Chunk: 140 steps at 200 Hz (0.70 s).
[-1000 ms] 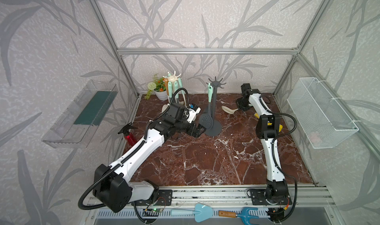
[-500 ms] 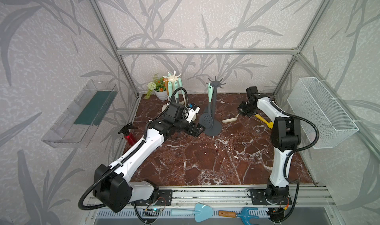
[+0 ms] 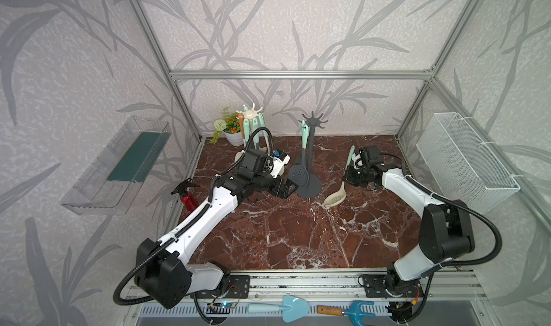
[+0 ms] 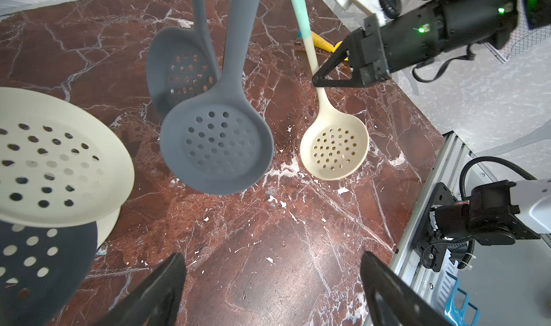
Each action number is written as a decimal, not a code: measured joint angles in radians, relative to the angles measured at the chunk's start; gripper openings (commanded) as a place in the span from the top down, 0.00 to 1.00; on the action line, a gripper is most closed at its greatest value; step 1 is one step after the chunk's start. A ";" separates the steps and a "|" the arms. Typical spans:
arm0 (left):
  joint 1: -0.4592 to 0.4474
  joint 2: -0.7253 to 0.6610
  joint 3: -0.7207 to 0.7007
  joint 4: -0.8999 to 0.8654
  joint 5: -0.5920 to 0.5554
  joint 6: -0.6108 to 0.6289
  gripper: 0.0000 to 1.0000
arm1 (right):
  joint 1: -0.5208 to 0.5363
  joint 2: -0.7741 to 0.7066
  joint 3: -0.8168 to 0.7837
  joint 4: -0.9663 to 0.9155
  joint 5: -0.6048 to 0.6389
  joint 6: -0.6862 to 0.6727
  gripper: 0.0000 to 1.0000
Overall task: Hang the skimmer on the kitchen utensil rack
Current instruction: Pick up the skimmer from the corner of the board.
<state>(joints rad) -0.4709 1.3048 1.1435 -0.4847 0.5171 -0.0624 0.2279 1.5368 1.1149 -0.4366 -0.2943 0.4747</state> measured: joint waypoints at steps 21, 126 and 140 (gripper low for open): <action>0.000 -0.013 0.000 0.005 0.019 -0.003 0.12 | 0.043 -0.164 -0.109 0.078 -0.010 -0.043 1.00; -0.126 -0.089 -0.009 0.118 0.121 -0.053 0.15 | 0.148 -0.630 -0.384 0.370 -0.215 -0.203 1.00; -0.153 -0.104 -0.022 0.145 0.124 -0.055 0.15 | 0.169 -0.645 -0.387 0.388 -0.262 -0.221 1.00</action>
<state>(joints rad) -0.6243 1.2011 1.1217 -0.3401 0.6407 -0.1169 0.3965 0.8921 0.7280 -0.0486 -0.5568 0.2535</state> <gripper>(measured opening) 0.853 0.094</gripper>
